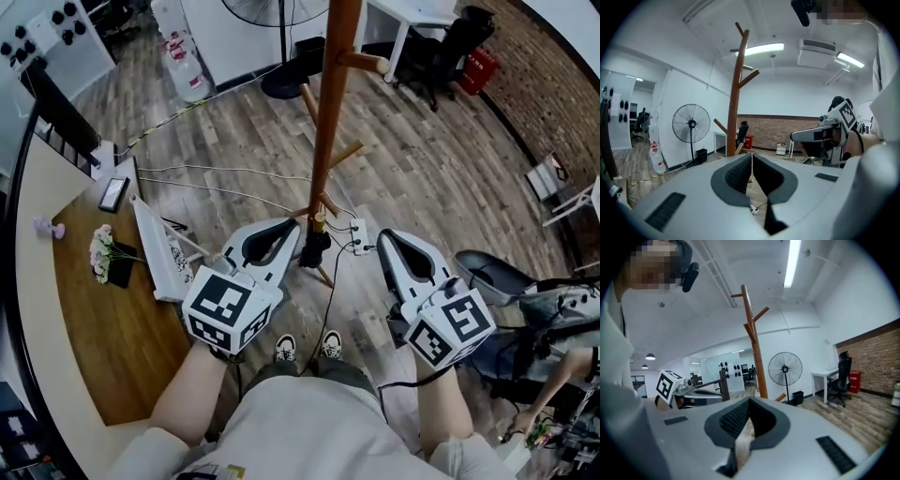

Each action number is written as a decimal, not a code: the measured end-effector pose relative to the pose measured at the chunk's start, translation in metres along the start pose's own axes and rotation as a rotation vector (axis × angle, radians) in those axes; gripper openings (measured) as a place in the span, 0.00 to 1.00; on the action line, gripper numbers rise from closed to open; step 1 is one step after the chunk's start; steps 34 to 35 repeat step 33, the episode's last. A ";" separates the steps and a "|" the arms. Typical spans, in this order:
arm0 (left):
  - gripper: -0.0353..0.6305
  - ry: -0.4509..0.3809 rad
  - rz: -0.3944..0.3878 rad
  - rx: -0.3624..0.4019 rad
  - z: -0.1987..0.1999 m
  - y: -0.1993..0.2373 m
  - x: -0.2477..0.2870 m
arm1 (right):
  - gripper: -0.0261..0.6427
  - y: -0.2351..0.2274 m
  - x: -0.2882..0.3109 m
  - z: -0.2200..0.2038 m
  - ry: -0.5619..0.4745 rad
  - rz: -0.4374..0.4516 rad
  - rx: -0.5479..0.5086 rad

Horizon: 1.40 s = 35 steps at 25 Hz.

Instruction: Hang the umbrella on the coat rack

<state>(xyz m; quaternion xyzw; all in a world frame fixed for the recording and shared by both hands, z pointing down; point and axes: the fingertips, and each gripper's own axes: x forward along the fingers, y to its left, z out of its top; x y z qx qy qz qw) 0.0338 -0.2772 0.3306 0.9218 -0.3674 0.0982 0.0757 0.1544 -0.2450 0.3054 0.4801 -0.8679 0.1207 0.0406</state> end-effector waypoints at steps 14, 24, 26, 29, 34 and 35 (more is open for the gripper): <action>0.07 -0.159 -0.062 0.055 0.042 -0.036 -0.048 | 0.05 0.036 -0.053 0.007 -0.037 -0.002 0.061; 0.07 -0.136 -0.094 0.045 0.036 -0.047 -0.057 | 0.04 0.048 -0.065 0.007 -0.052 -0.004 0.087; 0.07 -0.135 -0.102 0.053 0.037 -0.049 -0.057 | 0.04 0.050 -0.066 0.007 -0.051 -0.009 0.076; 0.07 -0.136 -0.108 0.064 0.039 -0.050 -0.058 | 0.04 0.052 -0.066 0.009 -0.060 -0.006 0.091; 0.07 -0.139 -0.109 0.070 0.042 -0.050 -0.061 | 0.04 0.056 -0.065 0.012 -0.076 0.002 0.102; 0.07 -0.139 -0.109 0.070 0.042 -0.050 -0.061 | 0.04 0.056 -0.065 0.012 -0.076 0.002 0.102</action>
